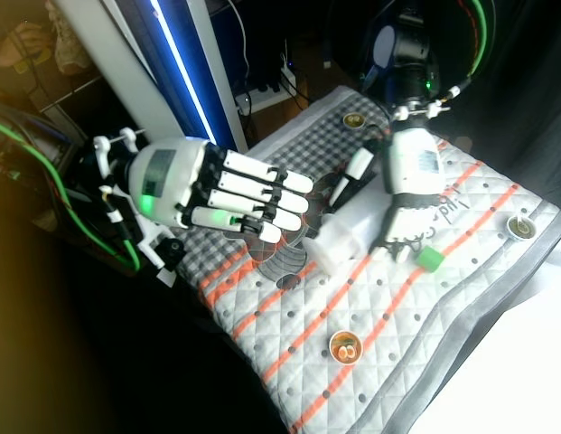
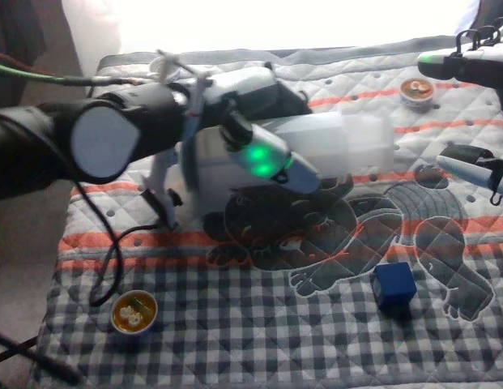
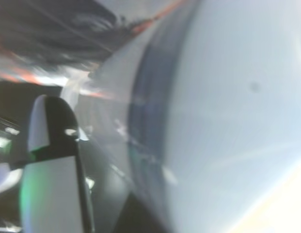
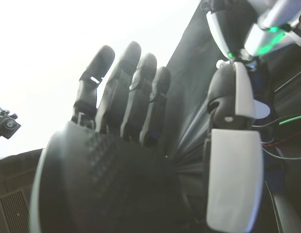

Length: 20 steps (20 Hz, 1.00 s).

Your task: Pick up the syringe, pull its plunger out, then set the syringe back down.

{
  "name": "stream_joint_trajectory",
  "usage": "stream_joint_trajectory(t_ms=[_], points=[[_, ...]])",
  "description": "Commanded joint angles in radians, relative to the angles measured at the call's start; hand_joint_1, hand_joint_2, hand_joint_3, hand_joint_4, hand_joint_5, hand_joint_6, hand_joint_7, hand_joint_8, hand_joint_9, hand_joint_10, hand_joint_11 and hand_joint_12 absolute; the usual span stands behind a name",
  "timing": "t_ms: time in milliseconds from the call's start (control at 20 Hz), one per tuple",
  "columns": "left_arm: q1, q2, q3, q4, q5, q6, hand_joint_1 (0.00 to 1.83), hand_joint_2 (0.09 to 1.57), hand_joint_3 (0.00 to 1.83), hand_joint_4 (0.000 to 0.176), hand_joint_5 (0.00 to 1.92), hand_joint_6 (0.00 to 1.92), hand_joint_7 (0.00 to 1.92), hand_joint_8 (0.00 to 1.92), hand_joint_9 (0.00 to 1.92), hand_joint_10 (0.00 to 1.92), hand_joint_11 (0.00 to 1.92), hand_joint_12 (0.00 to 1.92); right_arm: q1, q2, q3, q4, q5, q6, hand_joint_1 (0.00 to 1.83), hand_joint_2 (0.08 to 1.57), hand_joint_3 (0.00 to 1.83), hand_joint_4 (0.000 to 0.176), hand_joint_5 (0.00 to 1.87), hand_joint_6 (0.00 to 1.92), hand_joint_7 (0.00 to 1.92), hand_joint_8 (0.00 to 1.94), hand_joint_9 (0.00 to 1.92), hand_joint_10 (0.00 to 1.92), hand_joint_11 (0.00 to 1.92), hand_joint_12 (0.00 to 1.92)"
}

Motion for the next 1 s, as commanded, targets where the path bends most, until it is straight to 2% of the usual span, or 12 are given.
stream_joint_trajectory(t_ms=[0,150,250,400,500,600,650,700,800,850,900,950], points=[[0.001,0.031,-0.019,-0.005,0.090,0.001,1.35,1.20,0.00,0.000,0.82,1.20,0.82,1.20,0.70,1.52,0.36,1.69,0.008,-0.001,0.004,-0.022,0.122,0.009,1.14,1.02,0.00,0.000,0.68,0.03,0.71,0.01,0.48,0.44,0.03,1.35],[-0.022,0.104,-0.106,0.030,0.194,-0.006,1.36,1.17,0.00,0.000,0.82,1.19,0.88,1.12,0.77,1.43,0.51,1.57,0.008,-0.001,0.004,-0.022,0.122,0.009,1.15,1.02,0.00,0.000,0.66,0.02,0.70,0.01,0.47,0.46,0.05,1.33],[-0.033,0.146,-0.156,0.110,0.255,-0.075,1.37,1.16,0.00,0.000,0.81,1.16,0.91,1.11,0.83,1.37,0.67,1.56,0.008,-0.001,0.004,-0.022,0.122,0.009,1.11,0.99,0.00,0.000,0.51,0.00,0.55,0.00,0.39,0.31,0.01,1.23],[-0.027,0.209,-0.226,0.204,0.337,-0.185,1.36,1.17,0.00,0.000,0.80,1.19,0.89,1.15,0.78,1.42,0.54,1.62,0.012,-0.001,0.006,-0.022,0.122,0.014,1.02,0.94,0.00,0.000,0.30,0.00,0.30,0.00,0.26,0.11,0.00,0.86],[-0.012,0.257,-0.280,0.274,0.401,-0.258,1.36,1.18,0.00,0.000,0.81,1.15,0.89,1.17,0.75,1.46,0.44,1.73,0.020,-0.004,0.011,-0.027,0.128,0.037,0.95,0.87,0.00,0.000,0.28,0.00,0.27,0.00,0.27,0.04,0.00,0.91],[-0.001,0.295,-0.321,0.345,0.452,-0.342,1.20,1.18,0.00,0.006,0.86,1.16,0.86,1.23,0.67,1.19,0.14,1.85,0.031,-0.018,0.032,-0.051,0.136,0.097,0.90,0.83,0.00,0.000,0.28,0.00,0.25,0.00,0.24,0.02,0.00,0.95],[0.004,0.313,-0.339,0.369,0.474,-0.368,1.32,1.18,0.00,0.000,0.86,1.18,0.88,1.16,0.69,1.39,0.29,1.79,0.042,-0.025,0.038,-0.061,0.135,0.099,0.95,0.86,0.00,0.000,0.23,0.00,0.26,0.00,0.24,0.02,0.00,0.98],[0.010,0.330,-0.358,0.381,0.497,-0.375,1.34,1.19,0.00,0.000,0.86,1.23,0.87,1.14,0.66,1.44,0.26,1.78,0.055,-0.031,0.041,-0.070,0.135,0.099,0.96,0.85,0.00,0.000,0.23,0.00,0.32,0.01,0.31,0.03,0.01,1.05],[0.010,0.353,-0.386,0.388,0.523,-0.375,1.20,1.17,0.00,0.000,0.89,1.20,0.85,1.15,0.68,1.09,0.32,1.80,0.083,-0.045,0.049,-0.084,0.135,0.110,0.93,0.88,0.00,0.000,0.20,0.00,0.36,0.01,0.37,0.03,0.02,1.10],[0.011,0.358,-0.393,0.388,0.531,-0.374,1.32,1.17,0.00,0.000,0.88,1.19,0.88,1.12,0.70,1.35,0.41,1.75,0.092,-0.054,0.058,-0.090,0.135,0.127,0.87,0.90,0.01,0.000,0.24,0.02,0.40,0.02,0.42,0.05,0.05,1.12],[0.011,0.361,-0.397,0.388,0.537,-0.374,1.35,1.17,0.00,0.000,0.87,1.20,0.88,1.11,0.71,1.40,0.44,1.73,0.103,-0.069,0.073,-0.098,0.135,0.159,0.86,0.92,0.02,0.000,0.24,0.02,0.41,0.03,0.43,0.05,0.04,1.12],[0.011,0.361,-0.398,0.388,0.541,-0.373,1.24,1.17,0.00,0.000,0.90,1.22,0.87,1.08,0.72,1.06,0.45,1.64,0.115,-0.086,0.091,-0.109,0.133,0.197,0.92,0.94,0.02,0.000,0.25,0.02,0.39,0.01,0.41,0.04,0.01,1.08]])
